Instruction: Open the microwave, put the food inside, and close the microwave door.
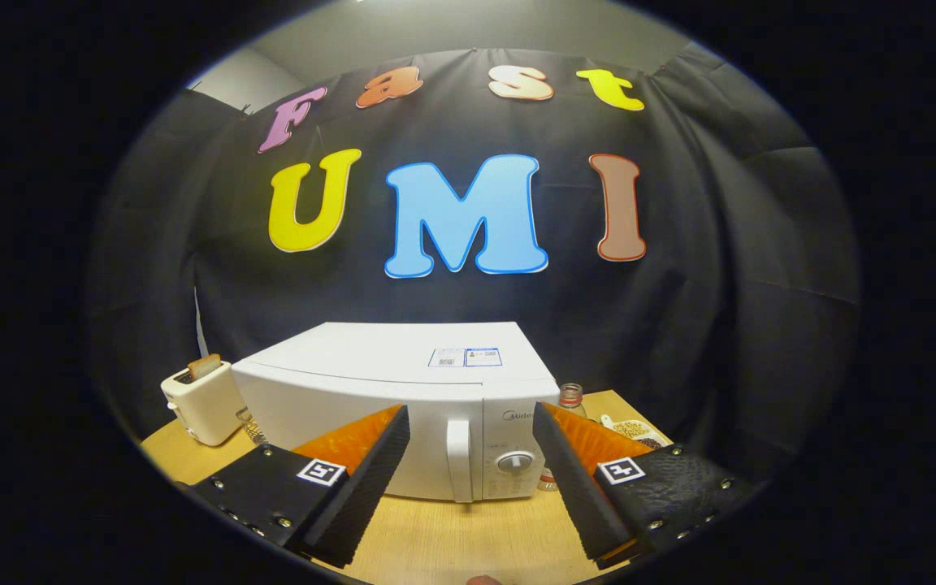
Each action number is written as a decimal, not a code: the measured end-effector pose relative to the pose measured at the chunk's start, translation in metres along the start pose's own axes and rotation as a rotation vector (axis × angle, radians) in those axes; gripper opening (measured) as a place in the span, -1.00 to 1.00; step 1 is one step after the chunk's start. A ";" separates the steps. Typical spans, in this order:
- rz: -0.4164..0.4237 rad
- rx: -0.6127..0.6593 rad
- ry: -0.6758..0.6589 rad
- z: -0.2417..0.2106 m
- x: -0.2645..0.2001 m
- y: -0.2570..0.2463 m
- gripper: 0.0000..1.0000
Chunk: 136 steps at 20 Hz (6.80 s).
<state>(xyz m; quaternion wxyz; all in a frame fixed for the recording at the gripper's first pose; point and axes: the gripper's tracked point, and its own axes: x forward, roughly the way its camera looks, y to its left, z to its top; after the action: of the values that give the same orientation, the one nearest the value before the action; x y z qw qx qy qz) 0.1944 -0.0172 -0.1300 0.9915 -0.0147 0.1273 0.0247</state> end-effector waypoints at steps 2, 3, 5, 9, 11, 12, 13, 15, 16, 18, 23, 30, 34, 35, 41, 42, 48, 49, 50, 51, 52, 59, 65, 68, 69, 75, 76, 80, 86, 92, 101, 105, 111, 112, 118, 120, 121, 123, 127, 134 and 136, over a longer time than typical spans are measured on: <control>0.003 -0.018 0.026 -0.012 0.015 0.000 0.95; 0.005 -0.023 0.042 -0.018 0.023 0.001 0.95; 0.010 -0.031 0.075 -0.031 0.036 0.002 0.95; 0.020 -0.052 0.142 -0.058 0.059 0.006 0.95; 0.025 -0.059 0.179 -0.073 0.068 0.007 0.95; 0.025 -0.061 0.198 -0.080 0.072 0.007 0.95; 0.024 -0.064 0.214 -0.085 0.076 0.007 0.86; 0.024 -0.060 0.237 -0.093 0.081 0.005 0.64; 0.027 -0.057 0.244 -0.096 0.082 0.005 0.58; 0.023 -0.050 0.250 -0.097 0.082 0.005 0.27; 0.055 -0.048 0.271 -0.098 0.082 0.010 -0.14; 0.069 -0.014 0.286 -0.097 0.078 -0.036 -0.81; 0.079 -0.021 0.306 -0.094 0.049 -0.043 -0.81; 0.088 -0.048 0.289 -0.097 0.043 -0.036 -0.81; 0.133 -0.024 0.323 -0.106 -0.014 -0.009 -0.81; 0.139 -0.023 0.326 -0.109 -0.022 -0.005 -0.81; 0.149 -0.021 0.331 -0.116 -0.065 0.023 -0.82; 0.149 -0.018 0.332 -0.117 -0.070 0.027 -0.81; 0.148 -0.018 0.332 -0.118 -0.076 0.031 -0.81; 0.148 -0.016 0.332 -0.118 -0.081 0.035 -0.82; 0.147 -0.014 0.332 -0.120 -0.087 0.041 -0.81; 0.166 -0.010 0.345 -0.128 -0.126 0.081 -0.62; 0.171 -0.027 0.369 -0.145 -0.154 0.110 -0.60; 0.185 -0.032 0.369 -0.147 -0.165 0.128 -0.60; 0.190 -0.037 0.368 -0.146 -0.166 0.133 -0.58; 0.244 -0.058 0.368 -0.150 -0.186 0.176 -0.57; 0.257 -0.066 0.367 -0.151 -0.190 0.185 -0.57; 0.335 -0.082 0.367 -0.151 -0.204 0.220 -0.57; 0.523 -0.024 0.339 -0.128 -0.236 0.263 -0.57; 0.677 0.092 0.309 -0.087 -0.275 0.258 0.05; 0.646 0.252 0.320 -0.044 -0.282 0.163 0.96; 0.551 0.317 0.327 -0.039 -0.257 0.096 0.97; 0.481 0.417 0.401 -0.044 -0.228 0.013 0.97; 0.473 0.430 0.419 -0.049 -0.225 0.001 0.97; 0.428 0.492 0.563 -0.098 -0.206 -0.055 0.94; 0.398 0.484 0.604 -0.118 -0.204 -0.072 0.94; 0.382 0.477 0.624 -0.127 -0.204 -0.081 0.94; 0.355 0.471 0.672 -0.150 -0.205 -0.096 0.94; 0.353 0.518 0.782 -0.187 -0.216 -0.109 0.94; 0.361 0.649 0.907 -0.226 -0.226 -0.108 0.91; 0.367 0.696 0.933 -0.230 -0.228 -0.103 0.83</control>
<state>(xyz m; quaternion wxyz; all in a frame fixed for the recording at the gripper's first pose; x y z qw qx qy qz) -0.0786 -0.1389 -0.2921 0.7573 0.3231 0.5492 0.1429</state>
